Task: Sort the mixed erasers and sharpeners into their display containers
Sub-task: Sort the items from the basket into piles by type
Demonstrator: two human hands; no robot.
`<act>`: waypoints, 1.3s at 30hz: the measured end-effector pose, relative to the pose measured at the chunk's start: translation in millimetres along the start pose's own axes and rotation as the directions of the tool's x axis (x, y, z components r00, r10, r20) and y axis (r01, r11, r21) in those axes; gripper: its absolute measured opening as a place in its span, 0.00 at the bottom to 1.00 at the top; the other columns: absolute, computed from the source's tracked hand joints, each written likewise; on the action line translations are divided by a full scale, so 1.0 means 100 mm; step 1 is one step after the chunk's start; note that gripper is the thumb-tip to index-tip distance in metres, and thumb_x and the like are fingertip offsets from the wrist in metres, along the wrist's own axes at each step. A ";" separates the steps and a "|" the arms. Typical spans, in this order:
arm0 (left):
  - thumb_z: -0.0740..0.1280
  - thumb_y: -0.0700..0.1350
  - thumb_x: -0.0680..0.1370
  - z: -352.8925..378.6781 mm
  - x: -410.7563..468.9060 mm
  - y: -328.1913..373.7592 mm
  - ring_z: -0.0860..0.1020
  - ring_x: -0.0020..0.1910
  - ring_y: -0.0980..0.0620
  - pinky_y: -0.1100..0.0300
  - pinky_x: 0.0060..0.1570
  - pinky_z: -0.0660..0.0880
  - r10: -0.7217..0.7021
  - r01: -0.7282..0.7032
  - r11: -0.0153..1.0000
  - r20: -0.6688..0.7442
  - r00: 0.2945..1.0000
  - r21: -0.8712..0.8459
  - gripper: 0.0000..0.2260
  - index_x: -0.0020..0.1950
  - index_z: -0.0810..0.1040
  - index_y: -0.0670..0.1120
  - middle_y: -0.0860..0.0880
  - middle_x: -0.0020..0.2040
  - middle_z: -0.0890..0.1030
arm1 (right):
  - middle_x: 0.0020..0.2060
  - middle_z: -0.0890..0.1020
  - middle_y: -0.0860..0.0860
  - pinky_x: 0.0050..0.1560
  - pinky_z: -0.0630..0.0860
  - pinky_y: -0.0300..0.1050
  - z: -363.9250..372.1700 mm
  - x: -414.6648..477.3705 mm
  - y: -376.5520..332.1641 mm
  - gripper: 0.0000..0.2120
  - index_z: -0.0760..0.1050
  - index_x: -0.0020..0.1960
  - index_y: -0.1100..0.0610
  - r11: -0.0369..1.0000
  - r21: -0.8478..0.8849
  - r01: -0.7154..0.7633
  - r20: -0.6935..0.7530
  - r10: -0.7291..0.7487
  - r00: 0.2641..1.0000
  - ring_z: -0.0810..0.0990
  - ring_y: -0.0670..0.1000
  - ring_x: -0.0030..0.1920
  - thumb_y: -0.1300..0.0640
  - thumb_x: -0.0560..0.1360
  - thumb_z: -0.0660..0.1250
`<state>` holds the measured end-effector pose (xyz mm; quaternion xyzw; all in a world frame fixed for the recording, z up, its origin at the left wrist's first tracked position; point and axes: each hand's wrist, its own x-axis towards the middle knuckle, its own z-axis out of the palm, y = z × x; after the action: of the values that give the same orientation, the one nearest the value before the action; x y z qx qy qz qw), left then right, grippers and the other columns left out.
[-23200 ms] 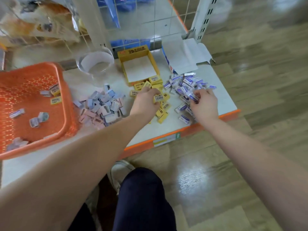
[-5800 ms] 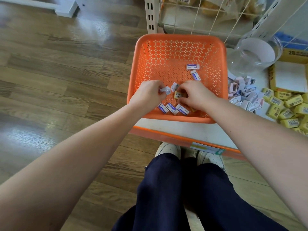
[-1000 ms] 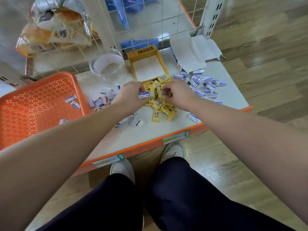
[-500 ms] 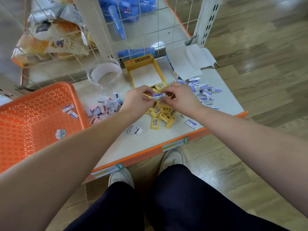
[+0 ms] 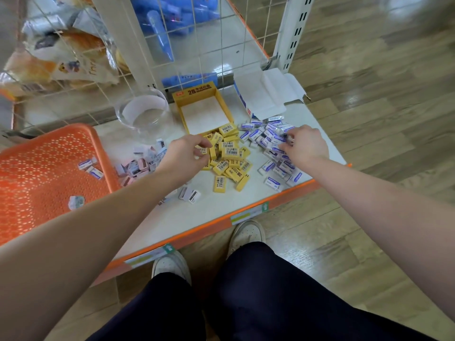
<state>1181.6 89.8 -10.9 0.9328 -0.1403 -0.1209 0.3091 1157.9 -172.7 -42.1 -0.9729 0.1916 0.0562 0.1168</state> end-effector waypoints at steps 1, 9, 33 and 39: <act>0.65 0.40 0.76 -0.05 -0.01 0.02 0.74 0.42 0.58 0.71 0.35 0.66 0.008 -0.008 1.000 0.001 1.000 0.005 0.10 0.56 0.78 0.48 0.52 0.47 0.76 | 0.55 0.75 0.57 0.49 0.70 0.50 -0.05 0.00 -0.04 0.13 0.76 0.57 0.57 1.000 -0.012 0.011 -0.010 -0.011 1.000 0.71 0.60 0.57 0.50 0.76 0.65; 0.66 0.39 0.75 -0.87 -0.40 -0.19 0.78 0.48 0.52 0.63 0.44 0.69 -0.072 0.079 0.995 -0.110 0.991 0.067 0.12 0.59 0.78 0.45 0.50 0.56 0.79 | 0.62 0.73 0.56 0.60 0.68 0.51 -0.46 -0.16 -0.92 0.17 0.73 0.65 0.55 0.959 0.147 0.241 -0.062 -0.234 0.970 0.69 0.58 0.62 0.52 0.77 0.63; 0.62 0.38 0.77 -1.16 -1.68 -2.25 0.75 0.59 0.45 0.58 0.58 0.70 -0.505 0.466 0.850 0.130 0.853 0.246 0.17 0.64 0.75 0.49 0.46 0.62 0.77 | 0.57 0.75 0.57 0.55 0.63 0.39 0.77 -1.34 -3.55 0.20 0.74 0.65 0.53 0.561 0.204 0.803 0.433 -0.787 0.439 0.73 0.56 0.59 0.54 0.73 0.69; 0.69 0.42 0.73 -1.08 -1.56 -2.42 0.74 0.59 0.44 0.57 0.56 0.70 -0.486 0.435 0.854 0.138 0.863 0.286 0.18 0.63 0.75 0.48 0.44 0.61 0.76 | 0.59 0.74 0.61 0.56 0.69 0.43 1.21 -1.41 -3.65 0.18 0.72 0.63 0.58 0.598 0.086 0.797 0.537 -0.702 0.468 0.73 0.60 0.59 0.61 0.73 0.66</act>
<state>1114.8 387.0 -52.7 0.9523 0.0434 -0.2689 0.1373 1160.8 236.3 -62.3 -0.9085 -0.3010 0.2755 0.0898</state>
